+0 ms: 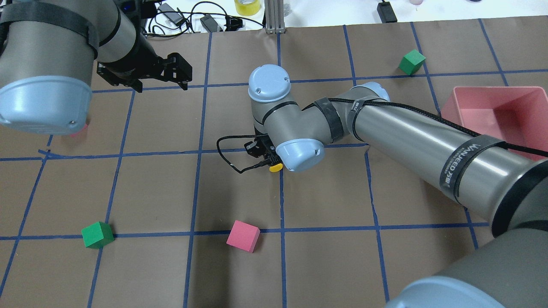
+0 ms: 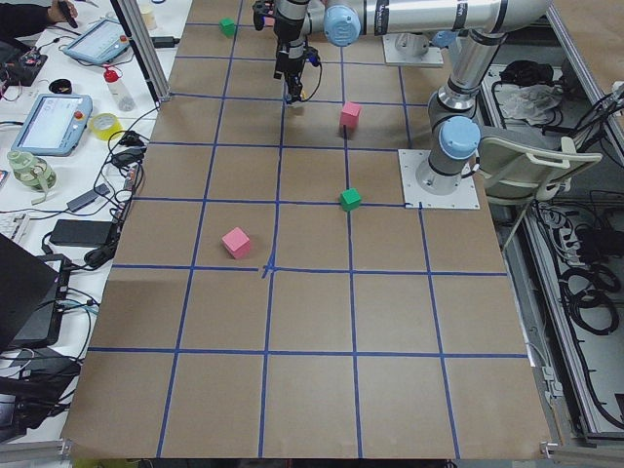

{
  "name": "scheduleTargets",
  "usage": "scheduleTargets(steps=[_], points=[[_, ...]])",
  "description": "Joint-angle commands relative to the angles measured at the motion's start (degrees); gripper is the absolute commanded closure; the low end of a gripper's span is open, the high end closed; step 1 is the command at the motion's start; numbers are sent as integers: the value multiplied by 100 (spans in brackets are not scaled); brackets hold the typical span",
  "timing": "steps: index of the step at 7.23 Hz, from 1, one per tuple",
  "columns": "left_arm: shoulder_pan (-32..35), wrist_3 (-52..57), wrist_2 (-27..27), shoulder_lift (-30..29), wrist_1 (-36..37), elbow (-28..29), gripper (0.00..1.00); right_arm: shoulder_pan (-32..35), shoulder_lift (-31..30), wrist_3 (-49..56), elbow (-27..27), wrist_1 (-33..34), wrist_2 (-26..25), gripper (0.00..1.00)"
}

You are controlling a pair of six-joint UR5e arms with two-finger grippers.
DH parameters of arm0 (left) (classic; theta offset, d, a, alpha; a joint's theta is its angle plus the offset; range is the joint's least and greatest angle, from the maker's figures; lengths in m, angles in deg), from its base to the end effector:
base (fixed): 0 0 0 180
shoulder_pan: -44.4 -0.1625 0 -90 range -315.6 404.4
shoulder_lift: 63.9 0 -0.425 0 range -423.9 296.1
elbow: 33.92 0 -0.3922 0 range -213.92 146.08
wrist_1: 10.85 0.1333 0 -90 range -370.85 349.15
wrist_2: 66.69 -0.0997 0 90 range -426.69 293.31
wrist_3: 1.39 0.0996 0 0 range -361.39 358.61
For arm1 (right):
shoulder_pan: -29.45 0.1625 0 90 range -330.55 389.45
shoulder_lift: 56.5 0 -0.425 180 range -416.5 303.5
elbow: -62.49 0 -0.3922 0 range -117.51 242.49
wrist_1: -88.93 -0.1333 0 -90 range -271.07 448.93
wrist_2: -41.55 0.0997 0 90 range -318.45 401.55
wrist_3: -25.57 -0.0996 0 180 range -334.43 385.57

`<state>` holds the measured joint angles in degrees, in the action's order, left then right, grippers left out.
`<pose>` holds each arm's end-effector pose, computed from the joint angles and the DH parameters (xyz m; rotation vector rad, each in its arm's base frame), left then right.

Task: Align button upright
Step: 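Lower the held button near the table center with the right gripper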

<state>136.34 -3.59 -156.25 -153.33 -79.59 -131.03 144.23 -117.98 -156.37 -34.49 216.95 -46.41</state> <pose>-0.1512 -0.5023 0.4718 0.0055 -3.0991 0.3996 0.3867 -0.5112 0.2131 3.0445 0.6162 0.0696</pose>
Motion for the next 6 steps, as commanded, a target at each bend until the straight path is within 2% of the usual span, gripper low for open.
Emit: scheduleTargets(steps=[1,2,3,5,6], points=[[8,0,0,5,10,-1,0,0,-57,1,-92,-75,16,80],[9,0,0,5,10,-1,0,0,-74,18,-189,-67,103,73],[0,9,0,5,36,-1,0,0,-101,18,-198,-58,434,68],[9,26,0,5,89,-1,0,0,-145,36,-225,-371,508,27],[0,18,0,5,89,-1,0,0,-197,149,-260,-766,517,1]])
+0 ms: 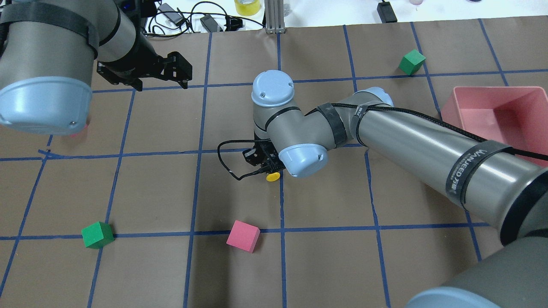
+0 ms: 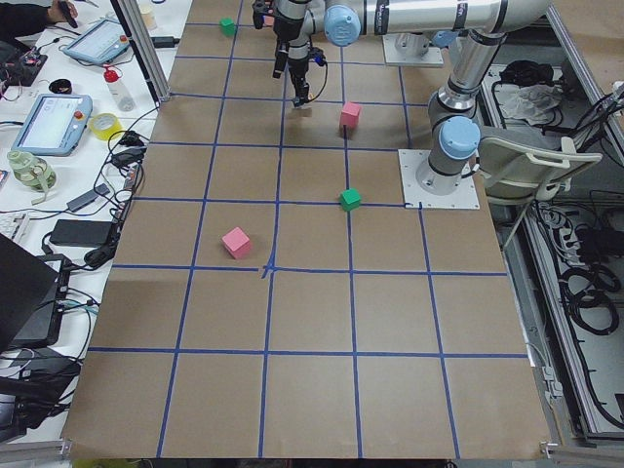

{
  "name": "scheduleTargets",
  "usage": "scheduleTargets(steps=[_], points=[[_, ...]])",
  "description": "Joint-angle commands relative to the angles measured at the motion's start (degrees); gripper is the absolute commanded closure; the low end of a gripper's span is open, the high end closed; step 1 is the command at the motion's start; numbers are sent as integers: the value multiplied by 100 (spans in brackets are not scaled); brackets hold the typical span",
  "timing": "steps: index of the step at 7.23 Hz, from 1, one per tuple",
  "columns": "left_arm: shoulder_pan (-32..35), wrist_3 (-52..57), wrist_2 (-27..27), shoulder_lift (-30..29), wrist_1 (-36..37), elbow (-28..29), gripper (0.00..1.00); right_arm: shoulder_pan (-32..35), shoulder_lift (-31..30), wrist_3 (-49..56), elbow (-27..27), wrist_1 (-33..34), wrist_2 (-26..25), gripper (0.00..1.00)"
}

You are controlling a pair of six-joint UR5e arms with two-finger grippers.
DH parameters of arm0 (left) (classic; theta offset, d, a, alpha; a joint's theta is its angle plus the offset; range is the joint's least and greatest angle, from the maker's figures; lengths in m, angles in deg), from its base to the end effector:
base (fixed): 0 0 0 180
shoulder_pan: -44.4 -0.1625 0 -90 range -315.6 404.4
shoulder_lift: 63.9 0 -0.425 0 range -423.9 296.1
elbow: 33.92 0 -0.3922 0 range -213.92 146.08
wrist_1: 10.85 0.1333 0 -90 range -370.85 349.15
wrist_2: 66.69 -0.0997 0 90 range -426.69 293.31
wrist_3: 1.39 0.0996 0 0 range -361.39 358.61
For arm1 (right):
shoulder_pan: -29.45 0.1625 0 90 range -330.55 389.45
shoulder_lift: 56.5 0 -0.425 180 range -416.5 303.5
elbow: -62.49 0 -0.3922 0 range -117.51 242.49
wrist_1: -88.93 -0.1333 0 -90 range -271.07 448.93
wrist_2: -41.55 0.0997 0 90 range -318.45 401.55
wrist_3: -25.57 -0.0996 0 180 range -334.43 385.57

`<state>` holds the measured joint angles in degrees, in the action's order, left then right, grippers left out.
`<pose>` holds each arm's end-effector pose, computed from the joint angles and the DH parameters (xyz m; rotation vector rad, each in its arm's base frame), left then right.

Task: Align button upright
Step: 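Lower the held button near the table center with the right gripper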

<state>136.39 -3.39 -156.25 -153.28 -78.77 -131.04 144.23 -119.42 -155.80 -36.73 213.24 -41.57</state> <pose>-0.1516 -0.5029 0.4739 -0.0014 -3.0958 0.4229 0.3858 -0.4891 0.2064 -3.0128 -0.6209 -0.1680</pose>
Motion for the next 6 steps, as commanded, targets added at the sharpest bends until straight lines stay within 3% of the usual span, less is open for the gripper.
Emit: scheduleTargets(steps=[1,4,6], points=[[-6,7,0,0,7,0,0,-9,-88,128,-36,-415,-45,0],[29,-37,-35,0,25,-9,0,-166,-622,503,52,-389,-20,0],[73,-596,-70,44,724,-393,0,-823,-1088,1564,-19,-965,-64,0]])
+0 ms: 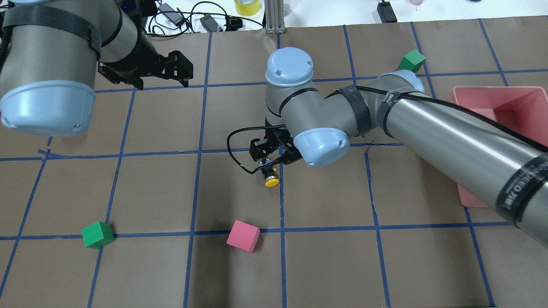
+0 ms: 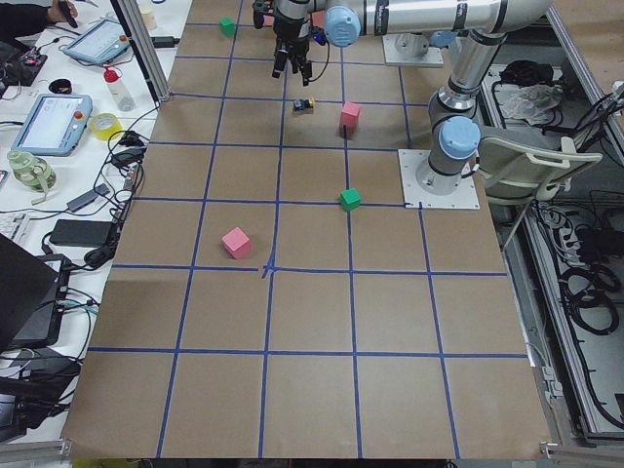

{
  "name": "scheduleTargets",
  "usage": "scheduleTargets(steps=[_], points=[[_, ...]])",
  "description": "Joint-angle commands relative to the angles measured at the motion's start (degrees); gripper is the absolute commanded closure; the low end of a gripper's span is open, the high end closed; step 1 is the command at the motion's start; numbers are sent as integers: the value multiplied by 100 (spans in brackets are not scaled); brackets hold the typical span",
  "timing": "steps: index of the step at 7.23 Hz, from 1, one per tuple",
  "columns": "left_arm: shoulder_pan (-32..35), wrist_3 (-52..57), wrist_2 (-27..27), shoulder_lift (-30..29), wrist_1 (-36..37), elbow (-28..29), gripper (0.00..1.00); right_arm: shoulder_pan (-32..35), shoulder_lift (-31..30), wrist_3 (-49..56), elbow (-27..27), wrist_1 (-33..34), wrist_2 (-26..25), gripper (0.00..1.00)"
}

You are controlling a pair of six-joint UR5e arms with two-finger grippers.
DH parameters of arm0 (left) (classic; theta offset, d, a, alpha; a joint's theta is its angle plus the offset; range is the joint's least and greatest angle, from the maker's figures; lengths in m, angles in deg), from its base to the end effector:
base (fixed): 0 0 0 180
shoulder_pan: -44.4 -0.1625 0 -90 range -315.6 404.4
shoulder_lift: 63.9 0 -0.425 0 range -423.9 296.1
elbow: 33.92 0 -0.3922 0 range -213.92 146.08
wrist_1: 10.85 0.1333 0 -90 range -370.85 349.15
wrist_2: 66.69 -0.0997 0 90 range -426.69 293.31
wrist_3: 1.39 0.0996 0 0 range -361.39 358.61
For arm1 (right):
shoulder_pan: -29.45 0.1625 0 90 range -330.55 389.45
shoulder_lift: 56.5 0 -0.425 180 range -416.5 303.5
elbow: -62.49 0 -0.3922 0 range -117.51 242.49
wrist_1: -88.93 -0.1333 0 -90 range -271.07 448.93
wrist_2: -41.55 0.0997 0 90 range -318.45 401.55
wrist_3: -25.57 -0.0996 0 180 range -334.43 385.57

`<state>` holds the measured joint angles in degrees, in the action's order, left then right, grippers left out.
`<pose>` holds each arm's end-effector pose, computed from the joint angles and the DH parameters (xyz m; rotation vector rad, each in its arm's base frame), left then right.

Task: Align button upright

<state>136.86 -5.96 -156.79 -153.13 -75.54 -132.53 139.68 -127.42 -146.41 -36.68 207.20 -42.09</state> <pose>-0.1548 -0.5016 0.4689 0.0573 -3.0880 0.4738 0.3374 -0.4982 0.2796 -3.0309 -0.7627 -0.1727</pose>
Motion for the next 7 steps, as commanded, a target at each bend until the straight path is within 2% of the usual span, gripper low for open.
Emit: scheduleTargets(steps=[1,2,3,4,5,7], points=[[70,-430,-25,63,936,-586,0,-623,-438,1336,-15,-575,-30,0],[227,-796,-129,37,1724,-955,0,-825,-579,2048,-24,-751,-47,0],[568,-1104,-670,-41,2532,-1324,0,-949,-745,2586,-15,-1092,-56,0],[963,-1395,-1153,-129,3089,-1658,0,-1055,-808,3191,-24,-1278,-222,0],[1289,-2076,-1472,-278,3651,-1949,0,-1073,-922,3763,-32,-1332,-676,0],[1764,-2660,-1545,-629,4496,-2293,0,-1073,-1081,4171,-85,-1813,-742,0]])
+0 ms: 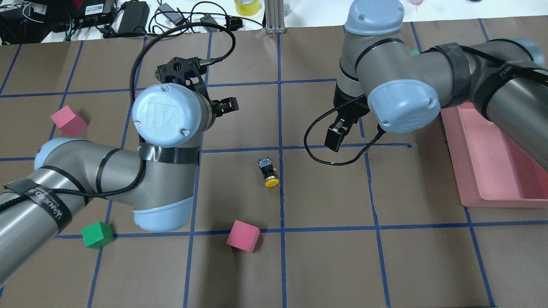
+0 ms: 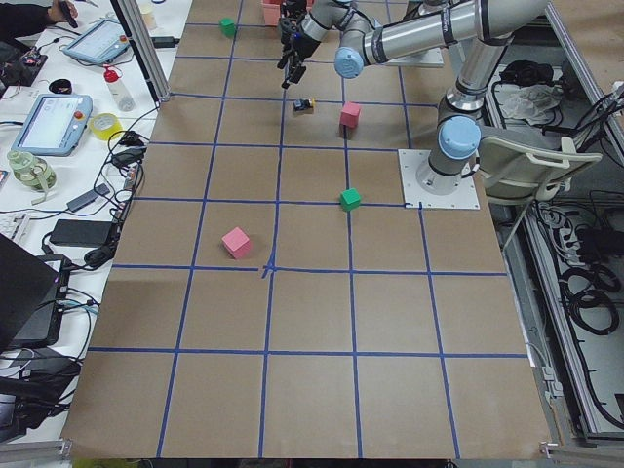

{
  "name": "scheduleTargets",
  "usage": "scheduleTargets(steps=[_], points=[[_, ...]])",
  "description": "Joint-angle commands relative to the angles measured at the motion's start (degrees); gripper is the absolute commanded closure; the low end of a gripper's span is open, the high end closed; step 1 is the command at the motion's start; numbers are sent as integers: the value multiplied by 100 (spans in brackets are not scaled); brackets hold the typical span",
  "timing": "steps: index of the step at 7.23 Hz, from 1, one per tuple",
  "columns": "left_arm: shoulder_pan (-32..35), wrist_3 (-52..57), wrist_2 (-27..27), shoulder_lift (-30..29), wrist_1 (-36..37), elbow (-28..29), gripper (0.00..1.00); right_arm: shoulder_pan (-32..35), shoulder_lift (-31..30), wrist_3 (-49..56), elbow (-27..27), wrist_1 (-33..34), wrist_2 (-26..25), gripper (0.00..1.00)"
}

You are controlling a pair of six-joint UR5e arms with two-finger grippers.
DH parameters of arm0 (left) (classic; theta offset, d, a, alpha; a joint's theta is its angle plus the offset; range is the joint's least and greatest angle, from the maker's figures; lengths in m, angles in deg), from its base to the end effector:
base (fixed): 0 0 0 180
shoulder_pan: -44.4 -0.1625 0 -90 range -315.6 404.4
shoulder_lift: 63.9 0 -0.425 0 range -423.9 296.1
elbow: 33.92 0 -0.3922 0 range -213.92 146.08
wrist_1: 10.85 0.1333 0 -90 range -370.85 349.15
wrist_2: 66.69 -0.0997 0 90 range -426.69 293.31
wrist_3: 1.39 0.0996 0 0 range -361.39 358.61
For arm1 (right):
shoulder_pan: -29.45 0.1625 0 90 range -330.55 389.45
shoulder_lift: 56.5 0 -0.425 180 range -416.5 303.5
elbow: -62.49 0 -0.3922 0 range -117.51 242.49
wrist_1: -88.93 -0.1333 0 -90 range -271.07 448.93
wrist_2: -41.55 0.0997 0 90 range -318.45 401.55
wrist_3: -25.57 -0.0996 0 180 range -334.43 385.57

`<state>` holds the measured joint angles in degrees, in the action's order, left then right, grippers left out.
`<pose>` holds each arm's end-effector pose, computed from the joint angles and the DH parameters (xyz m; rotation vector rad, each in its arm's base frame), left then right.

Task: Align button upright

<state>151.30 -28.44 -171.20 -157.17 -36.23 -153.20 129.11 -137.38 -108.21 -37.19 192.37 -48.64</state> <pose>-0.2463 -0.4378 0.3470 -0.3717 2.9549 -0.9350 0.2198 -0.4988 0.3473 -2.6957 -1.4300 -0.0400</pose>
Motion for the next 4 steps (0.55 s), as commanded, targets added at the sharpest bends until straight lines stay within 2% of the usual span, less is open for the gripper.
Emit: scheduleTargets(steps=[1,2,4], points=[[618,-589,-505,-444,944,-375,0,-17,-120,884,-34,-359,-112,0],[952,-695,-830,-672,1191,-411,0,0,-242,1490,-25,-333,-252,0],[1332,-1187,-1306,-1225,1744,-429,0,-43,-261,3463,19,-272,-376,0]])
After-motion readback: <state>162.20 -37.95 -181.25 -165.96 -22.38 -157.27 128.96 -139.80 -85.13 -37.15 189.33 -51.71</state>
